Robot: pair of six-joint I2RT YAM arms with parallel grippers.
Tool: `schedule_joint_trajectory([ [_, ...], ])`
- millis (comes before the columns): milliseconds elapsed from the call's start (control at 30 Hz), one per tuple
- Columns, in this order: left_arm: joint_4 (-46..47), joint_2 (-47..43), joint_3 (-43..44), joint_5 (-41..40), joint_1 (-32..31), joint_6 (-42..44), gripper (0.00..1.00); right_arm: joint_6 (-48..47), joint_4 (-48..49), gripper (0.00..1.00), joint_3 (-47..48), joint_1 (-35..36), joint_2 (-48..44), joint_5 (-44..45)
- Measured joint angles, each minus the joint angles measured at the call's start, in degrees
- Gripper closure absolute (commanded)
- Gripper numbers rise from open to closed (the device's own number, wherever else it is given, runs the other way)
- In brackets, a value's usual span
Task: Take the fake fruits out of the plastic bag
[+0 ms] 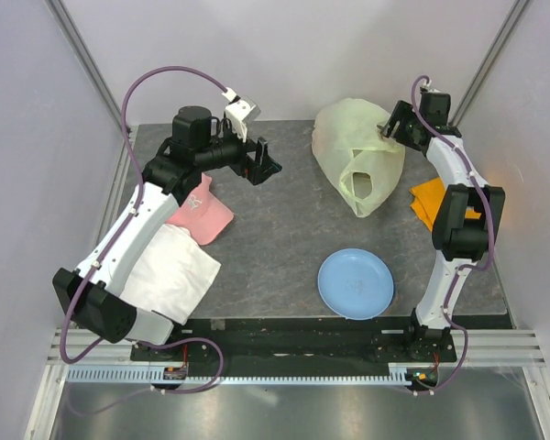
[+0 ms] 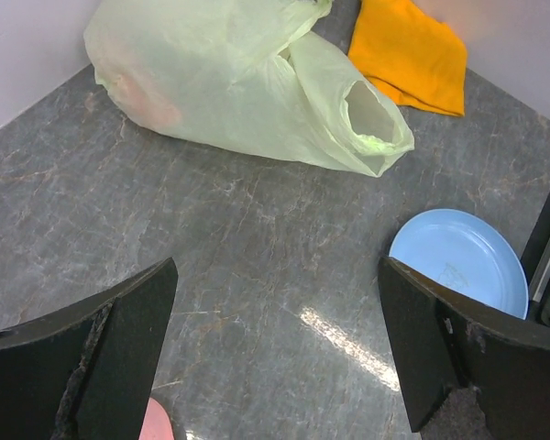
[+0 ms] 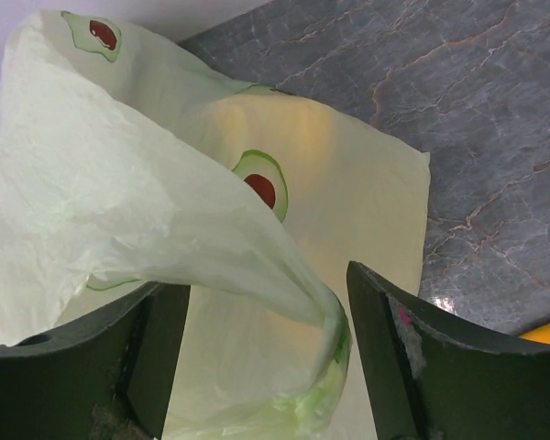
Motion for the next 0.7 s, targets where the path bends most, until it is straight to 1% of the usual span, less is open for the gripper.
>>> schedule_joint_trajectory([
  [33,-0.1,0.0,0.0,-0.1,0.1,0.1,0.03,-0.2,0.0,0.3,0.0,0.0,0.1,-0.2],
  [67,-0.1,0.1,0.0,-0.1,0.2,0.2,0.03,-0.3,0.0,0.47,0.0,0.0,0.1,-0.4],
  [100,-0.1,0.0,0.0,-0.2,0.3,0.3,0.03,-0.4,0.2,0.54,0.0,0.0,0.1,-0.7],
  [133,-0.1,0.0,0.0,-0.2,0.3,0.3,0.03,-0.7,0.5,0.68,0.0,0.0,0.1,-1.0],
  [200,-0.2,0.0,0.0,-0.4,0.3,0.4,0.03,-0.5,1.0,0.81,-0.1,0.0,0.1,-2.8],
  [233,-0.2,0.1,0.0,-0.5,0.3,0.5,0.03,-0.3,1.2,0.9,-0.1,0.0,0.0,-3.7],
  [333,-0.2,0.0,-0.1,-0.5,0.4,0.5,0.03,0.0,1.7,0.96,-0.2,0.9,-0.8,-6.0],
  [433,0.0,-0.2,-1.0,-0.5,0.4,0.5,0.02,0.4,1.7,0.99,-0.9,4.6,-3.5,-8.1],
  [500,0.0,-0.4,-1.7,-0.5,0.4,0.5,0.02,0.5,1.8,0.99,-1.6,9.2,-6.1,-9.2],
  [700,0.0,-3.9,-5.2,-1.2,0.6,2.7,0.01,0.7,4.0,1.0,-2.2,28.4,-11.9,-11.9],
])
